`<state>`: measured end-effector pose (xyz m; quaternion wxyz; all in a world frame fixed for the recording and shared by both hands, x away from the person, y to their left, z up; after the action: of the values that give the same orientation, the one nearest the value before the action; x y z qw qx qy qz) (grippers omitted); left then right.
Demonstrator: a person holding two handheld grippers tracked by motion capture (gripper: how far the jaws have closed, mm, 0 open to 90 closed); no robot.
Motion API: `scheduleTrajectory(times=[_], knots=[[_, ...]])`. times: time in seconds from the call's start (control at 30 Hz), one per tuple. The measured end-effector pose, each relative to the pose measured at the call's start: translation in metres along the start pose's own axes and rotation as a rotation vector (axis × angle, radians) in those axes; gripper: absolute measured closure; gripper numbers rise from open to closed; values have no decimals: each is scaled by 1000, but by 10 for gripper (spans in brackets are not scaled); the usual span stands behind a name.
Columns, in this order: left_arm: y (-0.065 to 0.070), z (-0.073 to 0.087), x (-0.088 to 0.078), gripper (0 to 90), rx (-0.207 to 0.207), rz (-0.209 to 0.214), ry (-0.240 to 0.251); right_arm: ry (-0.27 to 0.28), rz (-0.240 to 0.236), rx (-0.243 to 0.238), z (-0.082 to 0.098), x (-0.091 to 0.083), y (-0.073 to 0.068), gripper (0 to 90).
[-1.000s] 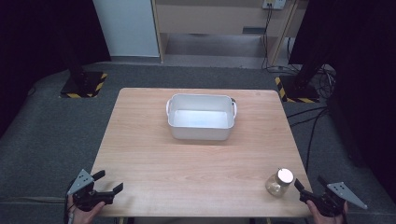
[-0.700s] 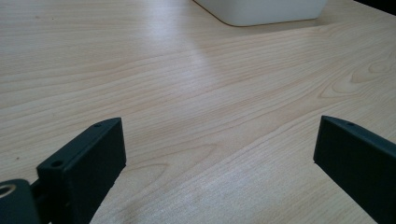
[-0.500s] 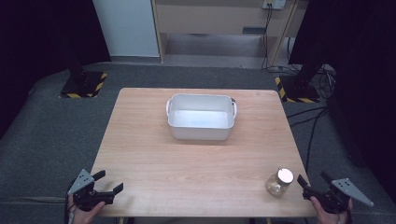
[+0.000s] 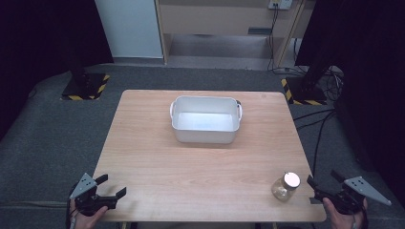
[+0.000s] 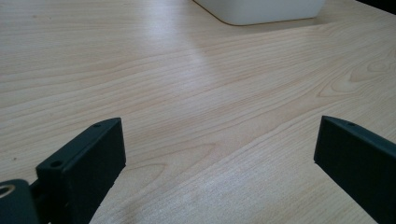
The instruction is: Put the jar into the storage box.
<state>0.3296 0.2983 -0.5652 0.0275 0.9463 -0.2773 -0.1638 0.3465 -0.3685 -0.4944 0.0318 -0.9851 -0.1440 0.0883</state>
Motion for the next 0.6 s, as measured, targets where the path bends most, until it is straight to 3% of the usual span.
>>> scheduleTrajectory(times=[0.37, 0.6], knots=[[0, 0, 0, 6, 2, 2, -3, -6, -81, -10, -17, -2, -25, 62], [0, 1, 0, 6, 1, 4, -4, -63, -141, -32, -17, 3, -47, 64]])
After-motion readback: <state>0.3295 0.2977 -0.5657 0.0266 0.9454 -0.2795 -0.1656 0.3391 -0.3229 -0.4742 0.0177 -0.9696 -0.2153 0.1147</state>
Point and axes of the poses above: each handheld gripper's, and its own axes: x roughly forward along the jaws, z roughly out of its underside, y roughly to its right, the point moved 9 cm from there along x, roughly forward along the jaws, and after that the axes turned 10 degrees about y, right-handed, at the moved point
